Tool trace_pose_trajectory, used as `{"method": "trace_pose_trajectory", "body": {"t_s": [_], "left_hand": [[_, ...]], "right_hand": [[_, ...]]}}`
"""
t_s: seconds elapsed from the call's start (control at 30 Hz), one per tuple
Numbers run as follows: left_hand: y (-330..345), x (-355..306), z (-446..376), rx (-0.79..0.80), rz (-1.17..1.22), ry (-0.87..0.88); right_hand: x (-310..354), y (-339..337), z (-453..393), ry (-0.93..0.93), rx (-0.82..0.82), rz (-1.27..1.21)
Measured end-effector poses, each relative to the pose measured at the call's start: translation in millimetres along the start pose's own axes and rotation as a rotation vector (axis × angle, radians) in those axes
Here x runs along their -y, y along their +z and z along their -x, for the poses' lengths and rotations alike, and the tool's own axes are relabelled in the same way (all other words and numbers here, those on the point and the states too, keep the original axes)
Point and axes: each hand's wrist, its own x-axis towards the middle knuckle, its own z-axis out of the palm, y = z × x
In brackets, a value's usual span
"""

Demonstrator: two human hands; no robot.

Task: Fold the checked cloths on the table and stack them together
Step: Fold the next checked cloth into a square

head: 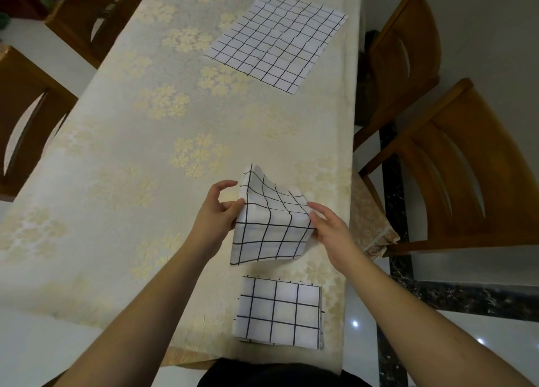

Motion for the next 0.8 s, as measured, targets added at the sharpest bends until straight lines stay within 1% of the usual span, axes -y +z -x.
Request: {"method": "trace_pose_trajectory", "body": {"t_s": [0.13,0.33,0.47,0.6,0.7,0.8], "left_hand": [[-1,7,4,-0.063,-0.019,-0.061],[0,16,11,-0.014,-0.054,-0.082],[5,17,16,-0.051,-0.081,-0.07],[7,18,21,-0.086,-0.078,-0.052],[6,18,26,-0.065,0.018,-0.065],[4,16,32,-0.004,0.102,-0.108]], "right_hand": [[5,-3,10,-0.095,-0.008,0.048],[16,-7,21,-0.108,-0.037,0.062],[19,-11,24,-0.024,-0.051,0.096],[21,-18,25,0.132,-0.056,0.065],[23,-23,28,0.212,0.061,-0.066],[22,-31,28,0.177,0.129,-0.081]]}}
